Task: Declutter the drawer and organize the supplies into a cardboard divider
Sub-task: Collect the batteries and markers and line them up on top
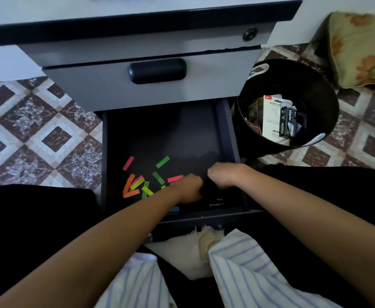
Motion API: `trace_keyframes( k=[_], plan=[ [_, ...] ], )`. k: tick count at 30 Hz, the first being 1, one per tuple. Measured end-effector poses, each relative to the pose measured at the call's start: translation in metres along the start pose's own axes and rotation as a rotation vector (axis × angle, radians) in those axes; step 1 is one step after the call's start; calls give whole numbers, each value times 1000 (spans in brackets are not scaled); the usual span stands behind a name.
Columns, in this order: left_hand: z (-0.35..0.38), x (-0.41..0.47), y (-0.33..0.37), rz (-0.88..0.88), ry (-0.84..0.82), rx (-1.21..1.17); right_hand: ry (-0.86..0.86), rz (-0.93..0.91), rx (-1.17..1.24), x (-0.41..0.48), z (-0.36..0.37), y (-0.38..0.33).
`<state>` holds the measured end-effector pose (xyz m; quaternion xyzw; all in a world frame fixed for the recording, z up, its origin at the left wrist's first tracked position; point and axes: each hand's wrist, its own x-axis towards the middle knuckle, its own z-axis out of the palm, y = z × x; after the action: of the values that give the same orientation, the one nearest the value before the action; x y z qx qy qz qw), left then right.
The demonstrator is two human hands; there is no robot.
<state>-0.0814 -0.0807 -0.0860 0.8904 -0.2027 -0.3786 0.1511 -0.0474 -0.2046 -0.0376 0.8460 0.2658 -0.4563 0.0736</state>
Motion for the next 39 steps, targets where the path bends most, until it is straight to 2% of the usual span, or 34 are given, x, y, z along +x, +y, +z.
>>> trace_keyframes(
  k=[4,8,13,15,20,22,26,32,36,39],
  plan=[
    [-13,-5,-24,-29,34,-62,-138,-8,-121,5,14,-7],
    [-19,-9,-34,-58,76,-81,-116,20,-176,9,23,-11],
    [-13,-9,-29,-52,36,-120,-114,34,-178,11,26,-11],
    [-10,-7,-21,-30,25,-114,-40,34,-131,7,21,-8],
    [1,5,7,13,-27,-77,332,75,74,-12,-17,5],
    [4,11,19,44,-76,-76,424,69,216,-20,-30,13],
    [9,24,36,26,-165,-62,496,33,440,-32,-38,21],
    [7,33,42,-49,-279,-19,520,12,546,-33,-35,25],
    [6,29,41,-48,-307,27,544,-14,636,-40,-40,25],
    [-4,23,35,-43,-258,-55,612,-41,707,-51,-51,25]
  ],
)
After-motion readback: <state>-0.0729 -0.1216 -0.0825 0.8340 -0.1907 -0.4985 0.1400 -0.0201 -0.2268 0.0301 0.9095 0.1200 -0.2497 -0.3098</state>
